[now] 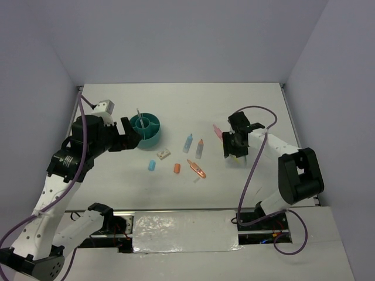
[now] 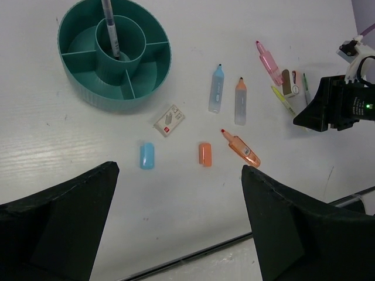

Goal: Sort the stationery into containers
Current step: Place the pen in the storage box, then pick up the pen from the center of the board.

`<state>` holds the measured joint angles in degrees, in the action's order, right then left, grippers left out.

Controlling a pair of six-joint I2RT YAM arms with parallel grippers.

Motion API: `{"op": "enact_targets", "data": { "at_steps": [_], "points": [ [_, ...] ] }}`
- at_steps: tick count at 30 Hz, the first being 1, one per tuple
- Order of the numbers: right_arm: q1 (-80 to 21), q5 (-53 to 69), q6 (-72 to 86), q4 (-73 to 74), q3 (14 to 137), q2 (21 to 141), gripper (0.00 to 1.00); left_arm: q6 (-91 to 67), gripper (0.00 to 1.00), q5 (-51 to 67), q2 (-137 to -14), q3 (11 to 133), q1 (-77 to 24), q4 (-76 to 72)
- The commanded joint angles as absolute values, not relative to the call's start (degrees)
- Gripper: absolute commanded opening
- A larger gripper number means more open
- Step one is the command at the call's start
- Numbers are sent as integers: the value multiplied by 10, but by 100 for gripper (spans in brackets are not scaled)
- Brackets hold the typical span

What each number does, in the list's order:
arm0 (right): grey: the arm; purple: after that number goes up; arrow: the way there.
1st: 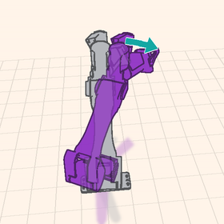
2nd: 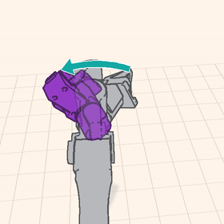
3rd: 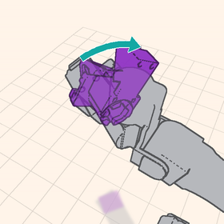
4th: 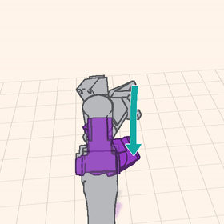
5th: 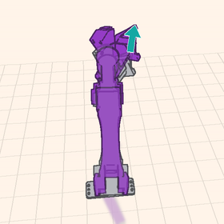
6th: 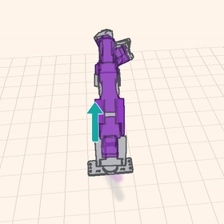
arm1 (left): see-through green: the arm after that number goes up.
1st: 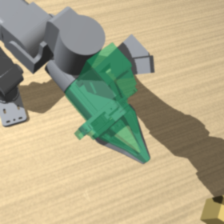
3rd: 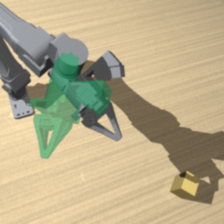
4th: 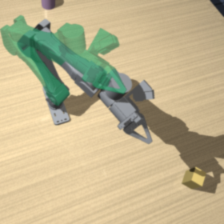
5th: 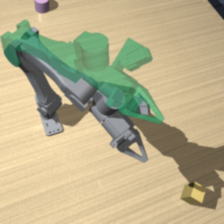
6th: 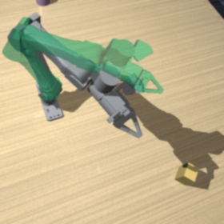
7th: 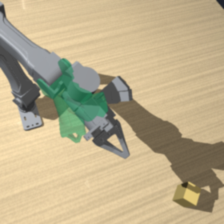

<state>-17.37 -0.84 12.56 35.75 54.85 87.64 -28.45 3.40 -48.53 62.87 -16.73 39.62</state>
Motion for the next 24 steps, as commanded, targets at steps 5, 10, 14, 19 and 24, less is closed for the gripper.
{"op": "enact_targets", "data": {
  "at_steps": [5,10,14,19,24],
  "points": [
    [-152,-5,117,291,525,847,58,-269,99,69,-478,643,-177,381],
    [-153,-13,90,281,539,878,59,-260,99,83,-494,660,-186,373],
    [-152,-6,89,275,544,897,59,-255,99,89,-501,669,-192,372],
    [-152,-3,83,263,546,913,54,-251,99,92,-502,668,-195,371],
    [-153,-3,89,256,541,932,51,-250,99,121,-505,664,-197,368]
  ]
}}
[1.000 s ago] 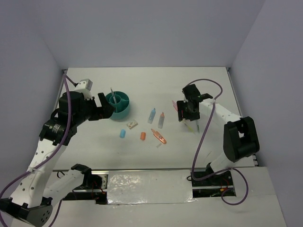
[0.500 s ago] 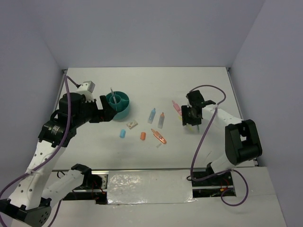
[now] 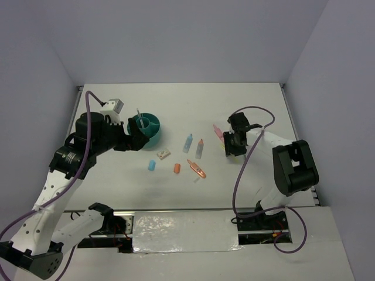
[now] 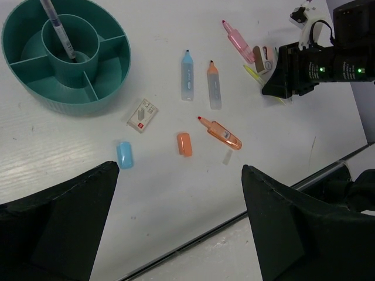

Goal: Sort the stationery into containers
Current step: Pick up the pen from the center of the board.

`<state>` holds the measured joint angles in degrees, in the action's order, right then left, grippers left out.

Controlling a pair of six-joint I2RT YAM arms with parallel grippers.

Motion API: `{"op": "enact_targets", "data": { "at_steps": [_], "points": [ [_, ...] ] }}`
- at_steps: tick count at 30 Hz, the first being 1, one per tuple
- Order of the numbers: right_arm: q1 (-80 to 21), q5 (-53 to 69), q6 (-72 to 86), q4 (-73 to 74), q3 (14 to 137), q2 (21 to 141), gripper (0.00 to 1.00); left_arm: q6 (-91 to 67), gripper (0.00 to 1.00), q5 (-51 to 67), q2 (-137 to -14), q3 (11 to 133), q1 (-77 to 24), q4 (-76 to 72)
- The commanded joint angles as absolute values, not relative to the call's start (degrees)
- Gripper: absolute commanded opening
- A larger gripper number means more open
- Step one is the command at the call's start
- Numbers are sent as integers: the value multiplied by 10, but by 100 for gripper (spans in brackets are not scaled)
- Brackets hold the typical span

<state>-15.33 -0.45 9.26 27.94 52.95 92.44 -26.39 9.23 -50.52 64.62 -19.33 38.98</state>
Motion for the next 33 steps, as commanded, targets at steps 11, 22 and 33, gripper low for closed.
{"op": "enact_targets", "data": {
  "at_steps": [11,22,33],
  "points": [
    [-225,3,95,271,541,952,35,-246,99,113,-507,671,-197,369],
    [-258,70,120,261,558,982,9,-264,99,84,-519,678,-197,382],
    [-202,11,240,432,711,683,0,-449,97,-122,-748,778,-350,452]
  ]
}}
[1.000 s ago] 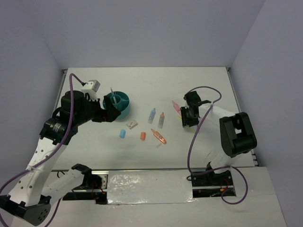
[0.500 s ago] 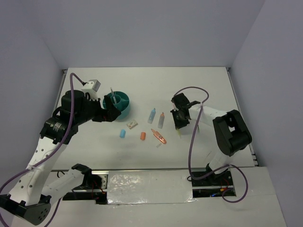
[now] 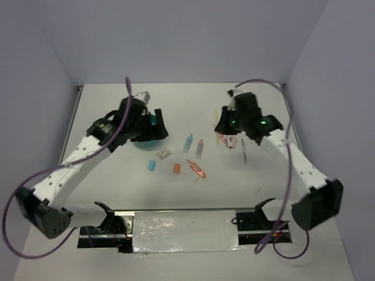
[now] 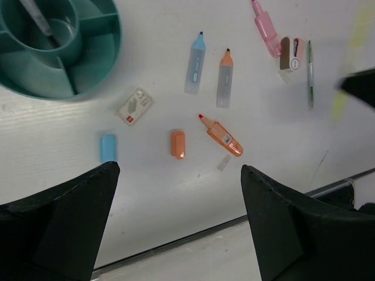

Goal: Sort the stationery into containers
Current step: Pick up the pen from the center of the board, then close the pen cap on the pen.

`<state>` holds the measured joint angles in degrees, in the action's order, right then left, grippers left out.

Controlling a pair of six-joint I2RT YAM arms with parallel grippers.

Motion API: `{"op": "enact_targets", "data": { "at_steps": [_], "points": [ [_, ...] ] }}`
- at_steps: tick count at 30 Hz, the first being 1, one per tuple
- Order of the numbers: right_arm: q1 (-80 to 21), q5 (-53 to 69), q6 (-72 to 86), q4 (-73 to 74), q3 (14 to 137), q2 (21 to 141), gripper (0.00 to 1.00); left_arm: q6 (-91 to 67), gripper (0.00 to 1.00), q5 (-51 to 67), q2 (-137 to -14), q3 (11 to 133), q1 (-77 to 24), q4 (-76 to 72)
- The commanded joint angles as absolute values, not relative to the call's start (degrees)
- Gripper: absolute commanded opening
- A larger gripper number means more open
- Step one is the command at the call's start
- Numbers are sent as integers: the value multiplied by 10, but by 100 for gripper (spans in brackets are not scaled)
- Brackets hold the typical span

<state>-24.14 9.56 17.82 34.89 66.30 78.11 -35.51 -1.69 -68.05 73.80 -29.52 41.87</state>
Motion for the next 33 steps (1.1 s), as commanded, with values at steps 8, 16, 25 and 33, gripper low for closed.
{"op": "enact_targets", "data": {
  "at_steps": [8,16,25,33],
  "points": [
    [-129,-137,361,643,784,528,0,-613,93,-163,-958,893,-504,359],
    [-126,-111,345,685,798,486,0,-762,86,-264,-1227,1171,-593,459],
    [-126,-72,294,698,816,460,0,-771,67,-257,-1363,1277,-593,436],
    [-126,-4,265,685,820,460,0,-735,59,-268,-1423,1296,-595,391]
  ]
}}
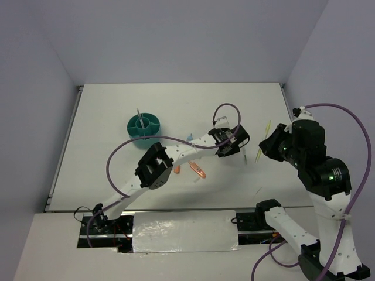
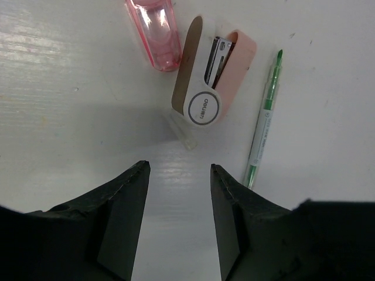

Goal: Sort the stationery into containers
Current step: Close the pen cap on the pen.

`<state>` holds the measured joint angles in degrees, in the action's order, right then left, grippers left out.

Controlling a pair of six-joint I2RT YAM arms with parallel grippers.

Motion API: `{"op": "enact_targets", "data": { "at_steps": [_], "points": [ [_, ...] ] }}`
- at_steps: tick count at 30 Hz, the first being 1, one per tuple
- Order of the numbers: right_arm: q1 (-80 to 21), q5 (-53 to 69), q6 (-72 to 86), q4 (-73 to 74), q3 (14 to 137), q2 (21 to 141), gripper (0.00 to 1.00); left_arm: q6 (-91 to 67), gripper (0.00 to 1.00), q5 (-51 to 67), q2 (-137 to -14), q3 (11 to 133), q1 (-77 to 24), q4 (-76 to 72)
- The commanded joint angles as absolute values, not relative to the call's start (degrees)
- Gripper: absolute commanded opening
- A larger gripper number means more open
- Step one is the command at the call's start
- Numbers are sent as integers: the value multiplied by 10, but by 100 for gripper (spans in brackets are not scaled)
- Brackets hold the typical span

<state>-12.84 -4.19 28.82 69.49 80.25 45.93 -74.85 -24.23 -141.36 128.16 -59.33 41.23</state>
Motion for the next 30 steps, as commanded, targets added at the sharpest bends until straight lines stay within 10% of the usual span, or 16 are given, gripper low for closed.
{"op": "enact_targets", "data": {
  "at_steps": [1,30],
  "points": [
    [-126,-2,263,682,818,459,0,-731,58,-272,-1425,1297,-595,383],
    [-133,121,263,656,826,448,0,-720,45,-347,-1512,1338,-602,457]
  ]
}}
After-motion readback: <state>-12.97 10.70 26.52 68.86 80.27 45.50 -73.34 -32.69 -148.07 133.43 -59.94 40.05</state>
